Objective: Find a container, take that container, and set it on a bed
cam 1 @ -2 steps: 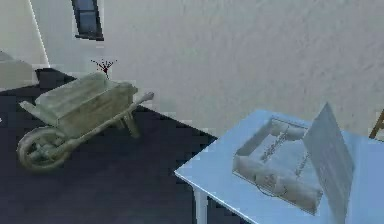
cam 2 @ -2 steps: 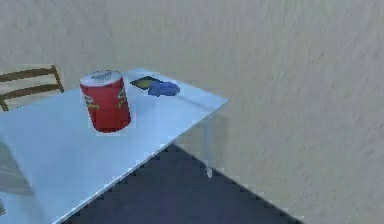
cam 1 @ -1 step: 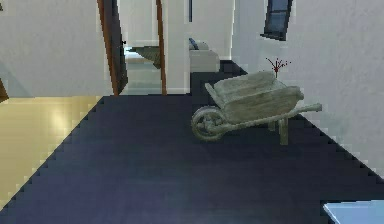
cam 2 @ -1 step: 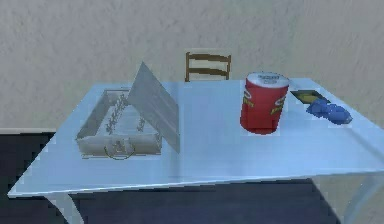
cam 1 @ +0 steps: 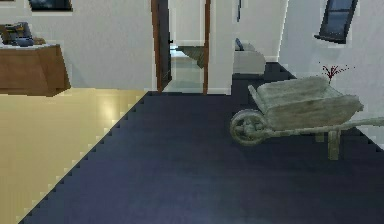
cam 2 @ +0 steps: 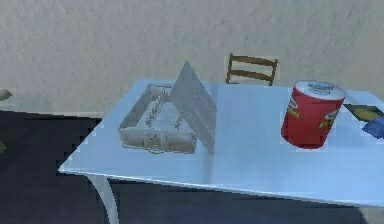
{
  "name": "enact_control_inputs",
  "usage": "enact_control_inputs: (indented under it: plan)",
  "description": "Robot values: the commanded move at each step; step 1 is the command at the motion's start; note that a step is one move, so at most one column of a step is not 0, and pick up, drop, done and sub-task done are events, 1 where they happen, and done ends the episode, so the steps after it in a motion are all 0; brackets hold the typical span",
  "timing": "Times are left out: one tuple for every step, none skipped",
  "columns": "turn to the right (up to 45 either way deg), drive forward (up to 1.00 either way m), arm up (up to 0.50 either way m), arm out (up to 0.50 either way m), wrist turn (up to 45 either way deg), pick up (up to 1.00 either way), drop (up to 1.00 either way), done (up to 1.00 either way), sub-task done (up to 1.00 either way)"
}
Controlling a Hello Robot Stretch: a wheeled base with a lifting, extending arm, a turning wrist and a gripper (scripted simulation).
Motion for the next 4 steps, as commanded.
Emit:
enact_control_inputs:
  plan:
    - [0.0,0.0,0.5,0.0,0.0,0.0,0.0,0.0,0.0]
    - [0.0,0.0,0.38,0.0,0.0,0.0,0.0,0.0,0.0]
    - [0.0,0.0,0.0,0.4,0.0,0.0,0.0,0.0,0.0]
    - [0.0,0.0,0.0,0.0,45.0,0.0,0.0,0.0,0.0]
